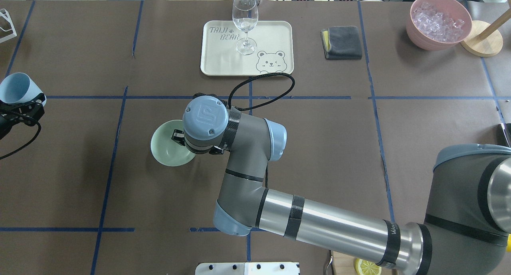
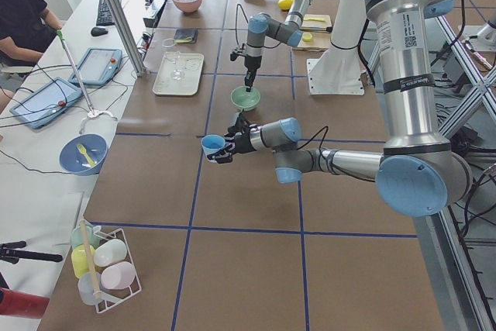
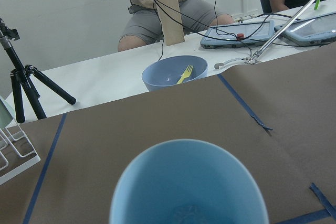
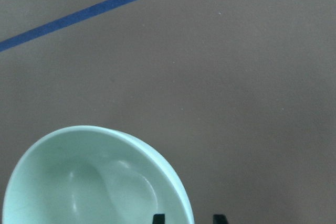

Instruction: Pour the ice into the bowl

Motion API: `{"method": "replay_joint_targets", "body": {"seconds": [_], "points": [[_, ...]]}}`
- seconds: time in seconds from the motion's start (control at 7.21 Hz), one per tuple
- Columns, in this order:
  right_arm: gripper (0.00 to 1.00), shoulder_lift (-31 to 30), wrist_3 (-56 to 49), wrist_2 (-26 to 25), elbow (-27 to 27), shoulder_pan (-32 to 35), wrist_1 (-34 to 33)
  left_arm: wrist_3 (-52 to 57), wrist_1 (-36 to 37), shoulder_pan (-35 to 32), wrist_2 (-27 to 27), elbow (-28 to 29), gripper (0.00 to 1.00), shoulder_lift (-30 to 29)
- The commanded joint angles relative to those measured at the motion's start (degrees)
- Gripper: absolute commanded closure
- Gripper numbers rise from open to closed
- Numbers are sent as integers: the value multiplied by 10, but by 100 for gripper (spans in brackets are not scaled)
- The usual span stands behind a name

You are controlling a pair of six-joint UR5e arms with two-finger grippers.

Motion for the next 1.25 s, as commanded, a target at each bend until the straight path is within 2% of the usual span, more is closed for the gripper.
{"method": "replay_joint_targets", "body": {"seconds": [0.0, 0.14, 0.42, 0.55, 0.69, 0.83, 0.97, 1.11], "points": [[0, 1, 15, -5, 4, 3, 28, 0, -4, 0, -3, -20, 100, -3], [0, -5, 15, -5, 23, 12, 27, 2, -3, 4, -1, -20, 100, -12], [0, -80, 10, -2, 141, 38, 26, -2, -3, 3, 4, -16, 100, -37], [0, -130, 5, 5, 194, 48, 26, -8, -4, 6, 55, -23, 100, -39], [0, -166, 5, 42, 227, 69, 26, -10, -3, 18, 79, -26, 100, -41], [0, -215, 2, 104, 268, 102, 25, -47, 0, 34, 80, -37, 100, -42], [0, -258, -7, 135, 304, 125, 25, -70, 5, 64, 81, -54, 100, -42], [0, -296, -33, 160, 329, 142, 25, -70, 59, 85, 82, -77, 100, -42]]}}
